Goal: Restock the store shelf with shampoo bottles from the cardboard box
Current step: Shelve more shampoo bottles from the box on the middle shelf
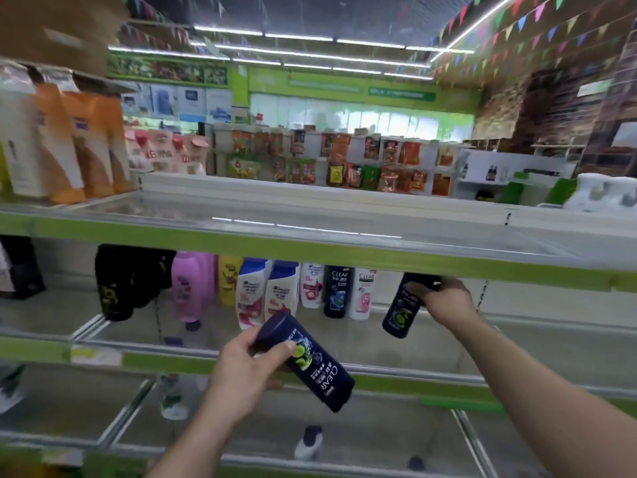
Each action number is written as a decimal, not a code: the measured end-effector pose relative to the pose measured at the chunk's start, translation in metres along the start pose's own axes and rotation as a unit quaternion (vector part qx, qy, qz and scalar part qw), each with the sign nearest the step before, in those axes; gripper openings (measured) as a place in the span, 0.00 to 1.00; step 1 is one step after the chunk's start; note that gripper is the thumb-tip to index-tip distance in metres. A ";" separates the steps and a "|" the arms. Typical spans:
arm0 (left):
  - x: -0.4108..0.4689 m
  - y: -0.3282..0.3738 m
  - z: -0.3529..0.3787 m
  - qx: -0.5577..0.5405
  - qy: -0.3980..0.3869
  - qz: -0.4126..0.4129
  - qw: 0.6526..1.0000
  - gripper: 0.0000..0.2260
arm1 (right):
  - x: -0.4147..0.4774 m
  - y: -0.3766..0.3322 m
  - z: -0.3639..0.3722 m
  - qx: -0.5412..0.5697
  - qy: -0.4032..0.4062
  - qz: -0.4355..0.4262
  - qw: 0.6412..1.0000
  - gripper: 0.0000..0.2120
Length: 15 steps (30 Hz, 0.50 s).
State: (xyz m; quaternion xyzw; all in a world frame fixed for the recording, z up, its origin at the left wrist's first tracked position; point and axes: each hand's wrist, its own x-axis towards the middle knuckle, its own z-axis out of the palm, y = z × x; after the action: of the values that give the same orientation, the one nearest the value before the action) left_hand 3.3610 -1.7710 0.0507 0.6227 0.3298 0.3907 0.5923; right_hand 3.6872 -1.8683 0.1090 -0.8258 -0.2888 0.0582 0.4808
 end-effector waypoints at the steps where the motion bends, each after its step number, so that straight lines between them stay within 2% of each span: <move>1: -0.001 -0.001 0.006 -0.001 0.016 0.000 1.000 0.10 | 0.012 0.003 0.000 -0.019 -0.010 0.001 1.000 0.17; 5: -0.012 -0.004 0.034 -0.023 0.079 -0.002 0.997 0.12 | 0.047 0.010 0.000 -0.110 -0.058 0.012 0.992 0.26; 9: -0.026 -0.003 0.057 -0.045 0.134 0.005 0.990 0.10 | 0.063 0.009 0.002 -0.174 -0.118 -0.034 0.977 0.27; 12: -0.034 -0.002 0.059 -0.055 0.170 0.008 0.984 0.09 | 0.075 0.008 0.006 -0.174 -0.190 -0.050 0.965 0.26; 15: -0.041 0.003 0.055 -0.051 0.191 0.011 0.980 0.09 | 0.085 0.005 0.010 -0.135 -0.244 -0.016 0.960 0.28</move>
State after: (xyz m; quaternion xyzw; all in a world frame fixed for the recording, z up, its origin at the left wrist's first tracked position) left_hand 3.3895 -1.8333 0.0502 0.5094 0.4096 0.5248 0.5452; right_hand 3.7558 -1.8176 0.1153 -0.8392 -0.4157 0.2106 0.2804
